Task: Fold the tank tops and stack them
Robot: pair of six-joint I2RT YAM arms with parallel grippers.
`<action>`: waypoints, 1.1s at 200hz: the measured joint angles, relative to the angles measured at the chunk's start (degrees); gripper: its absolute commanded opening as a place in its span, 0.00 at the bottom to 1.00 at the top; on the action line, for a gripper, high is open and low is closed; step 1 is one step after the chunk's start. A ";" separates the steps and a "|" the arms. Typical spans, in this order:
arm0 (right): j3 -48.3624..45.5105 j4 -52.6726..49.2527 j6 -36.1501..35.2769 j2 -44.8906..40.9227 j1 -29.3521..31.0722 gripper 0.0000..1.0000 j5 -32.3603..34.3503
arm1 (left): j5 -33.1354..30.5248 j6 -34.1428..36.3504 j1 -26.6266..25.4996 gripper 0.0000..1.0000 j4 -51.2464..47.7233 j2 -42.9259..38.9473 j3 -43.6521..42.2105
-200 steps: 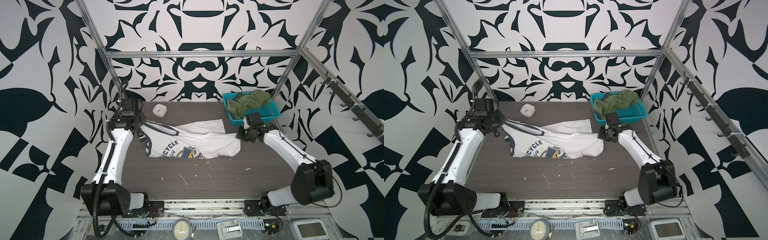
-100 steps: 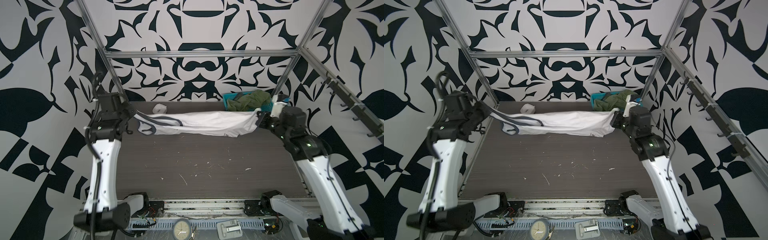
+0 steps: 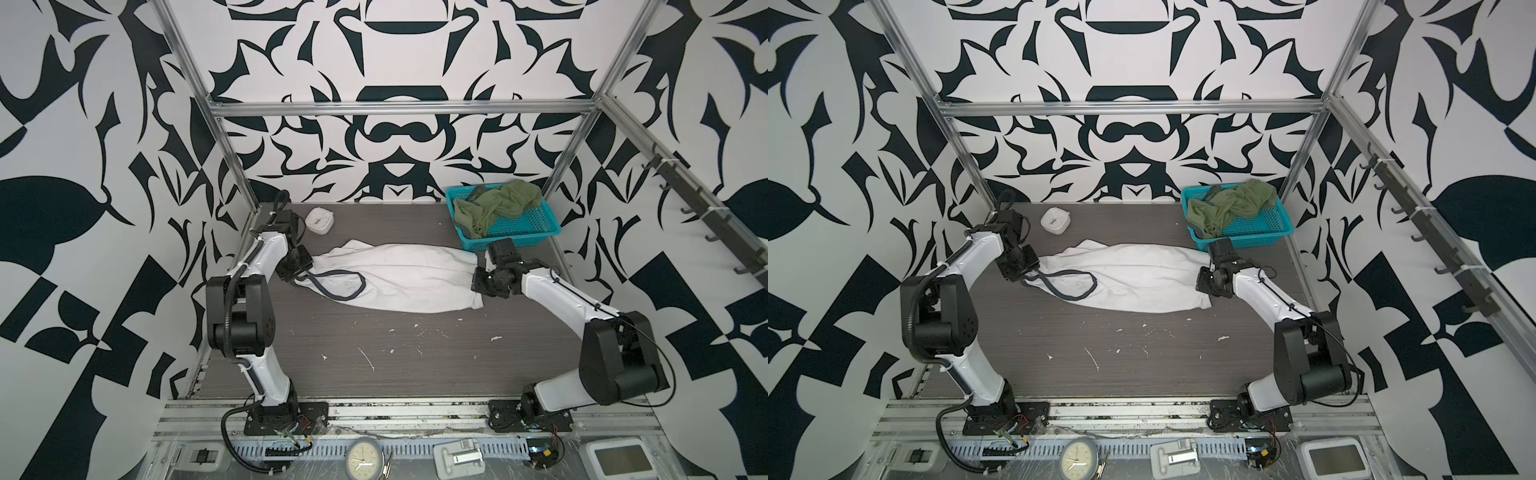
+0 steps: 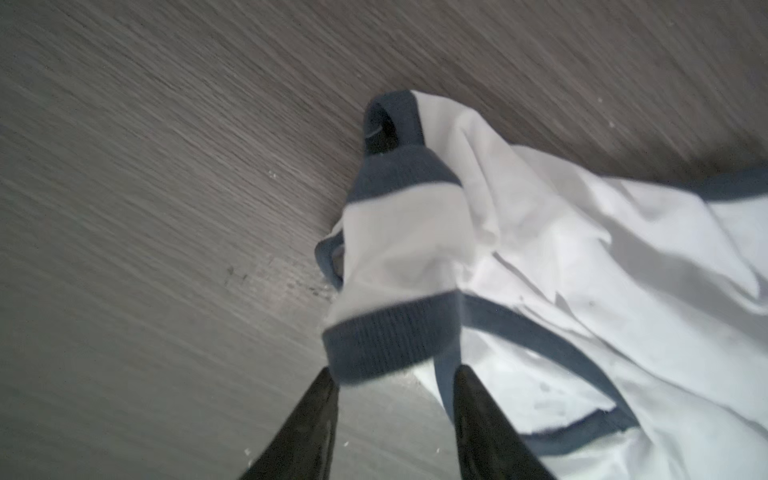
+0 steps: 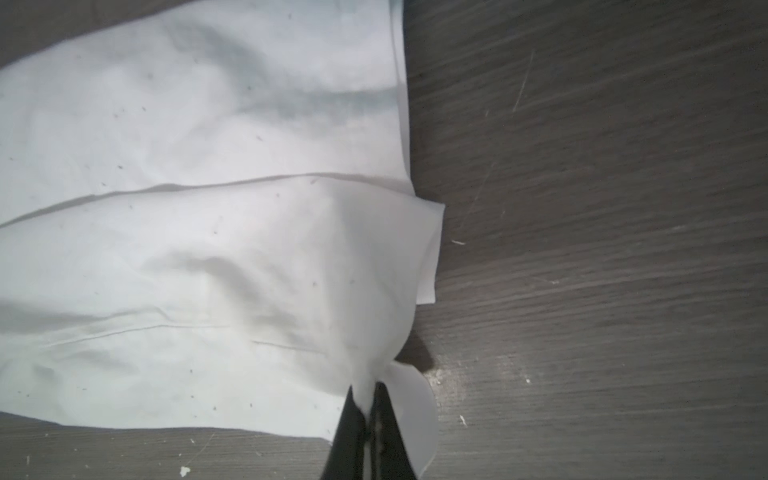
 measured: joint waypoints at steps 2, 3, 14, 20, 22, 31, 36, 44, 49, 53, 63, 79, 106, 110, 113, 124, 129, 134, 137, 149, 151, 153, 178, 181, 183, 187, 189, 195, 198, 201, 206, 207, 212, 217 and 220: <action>0.02 0.02 0.00 0.00 0.00 0.00 -0.02 | -0.68 0.00 -0.55 0.70 -0.11 -0.63 -0.07; 0.02 0.04 0.00 0.00 0.00 0.00 0.00 | -0.98 0.22 -0.76 0.71 -0.22 -0.90 -0.07; 0.04 0.35 0.00 0.00 0.00 0.00 0.00 | -4.52 -1.14 -4.11 0.73 -0.70 -4.37 -0.37; 0.04 0.35 0.00 0.00 0.00 0.00 0.00 | -5.97 -1.46 -6.10 0.74 -0.98 -6.27 -0.46; 0.04 0.33 0.00 0.00 0.00 0.00 0.00 | -6.19 -1.66 -6.62 0.74 -0.94 -6.75 -0.52; 0.02 0.39 0.00 0.00 0.00 0.00 -0.02 | -7.80 -2.29 -9.88 0.73 -0.90 -9.79 -1.11; 0.04 0.42 0.00 -0.02 0.00 0.00 0.00 | -8.26 -2.75 -11.30 0.71 -1.01 -11.04 -1.36; 0.02 0.44 -0.02 -0.04 0.00 0.00 -0.02 | -8.09 -3.48 -13.66 0.69 -1.05 -12.66 -1.68; 0.02 0.42 -0.02 -0.09 0.00 0.00 -0.02 | -7.67 -3.72 -15.19 0.67 -0.59 -13.60 -2.14; 0.02 0.44 -0.02 -0.13 0.00 0.00 -0.02 | -6.99 -4.09 -16.13 0.66 -0.13 -13.99 -2.47; 0.02 0.44 -0.02 -0.28 0.00 0.00 -0.02 | -4.70 -4.11 -17.55 0.61 1.60 -14.23 -3.48; 0.02 0.48 -0.02 -0.59 0.00 0.00 -0.02 | 0.83 -4.61 -18.91 0.52 4.68 -11.50 -4.44; 0.02 0.50 -0.02 -1.29 0.00 0.00 -0.17 | 6.51 -4.37 -19.87 0.46 8.20 -2.08 -4.33; 0.02 0.50 -0.02 -1.40 0.00 0.00 -0.20 | 7.08 -4.15 -19.93 0.46 8.55 -0.59 -4.33; 0.02 0.50 -0.02 -1.53 0.00 0.00 -0.20 | 7.37 -4.24 -19.96 0.46 8.61 0.20 -4.33; 0.02 0.50 -0.04 -1.92 0.00 0.00 -0.22 | 8.57 -4.00 -20.09 0.44 9.11 3.06 -4.33; 0.02 0.50 -0.04 -2.05 0.00 0.00 -0.22 | 9.05 -3.91 -20.11 0.44 9.29 4.11 -4.33; 0.02 0.50 -0.04 -2.16 0.00 0.00 -0.22 | 9.49 -3.89 -20.13 0.43 9.46 4.87 -4.33; 0.02 0.52 -0.04 -2.25 0.00 0.00 -0.22 | 9.73 -3.85 -20.13 0.43 9.64 5.18 -4.33; 0.02 0.52 -0.04 -2.34 0.00 0.00 -0.24 | 10.67 -3.58 -20.20 0.42 10.51 6.27 -4.33; 0.02 0.52 -0.04 -2.34 0.00 0.00 -0.24 | 10.82 -3.58 -20.22 0.42 10.71 6.36 -4.33; 0.02 0.55 -0.04 -2.34 0.00 0.00 -0.24 | 10.91 -3.61 -20.24 0.42 10.82 6.49 -4.33; 0.02 0.55 -0.04 -2.34 0.00 0.00 -0.42 | 12.13 -3.37 -20.24 0.40 12.85 7.67 -4.33; 0.02 0.55 -0.04 -2.34 0.00 0.00 -0.42 | 12.28 -3.39 -20.24 0.40 13.05 7.82 -4.33; 0.02 0.55 -0.04 -2.34 0.00 0.00 -0.42 | 12.28 -3.37 -20.24 0.39 13.16 7.98 -4.33; 0.02 0.57 -0.04 -2.34 0.00 0.00 -0.44 | 12.41 -3.30 -20.24 0.39 13.44 8.26 -4.33; 0.02 0.55 -0.04 -2.34 0.00 0.00 -0.46 | 12.48 -3.28 -20.24 0.39 13.53 8.44 -4.31; 0.02 0.55 -0.04 -2.34 0.00 0.00 -0.48 | 12.57 -3.21 -20.24 0.37 13.88 8.98 -4.20; 0.02 0.57 -0.07 -2.34 0.00 0.00 -0.50 | 12.61 -3.13 -20.24 0.37 13.97 9.38 -4.04; 0.02 0.59 -0.04 -2.34 0.00 0.00 -0.52 | 12.63 -3.15 -20.24 0.37 13.99 9.70 -3.91; 0.02 0.59 -0.07 -2.34 0.00 0.00 -0.57 | 12.63 -3.02 -20.24 0.37 14.12 10.34 -3.65; 0.02 0.59 -0.07 -2.34 0.00 0.00 -0.57 | 12.63 -3.02 -20.24 0.37 14.19 10.51 -3.61; 0.02 0.59 -0.07 -2.34 0.00 0.00 -0.57 | 12.61 -3.02 -20.31 0.37 14.49 11.21 -3.41; 0.02 0.61 -0.07 -2.34 0.00 0.00 -0.57 | 12.61 -2.99 -20.35 0.37 14.78 11.72 -3.30; 0.02 0.61 -0.07 -2.34 0.00 0.00 -0.59 | 12.61 -2.99 -20.37 0.37 14.95 12.07 -3.26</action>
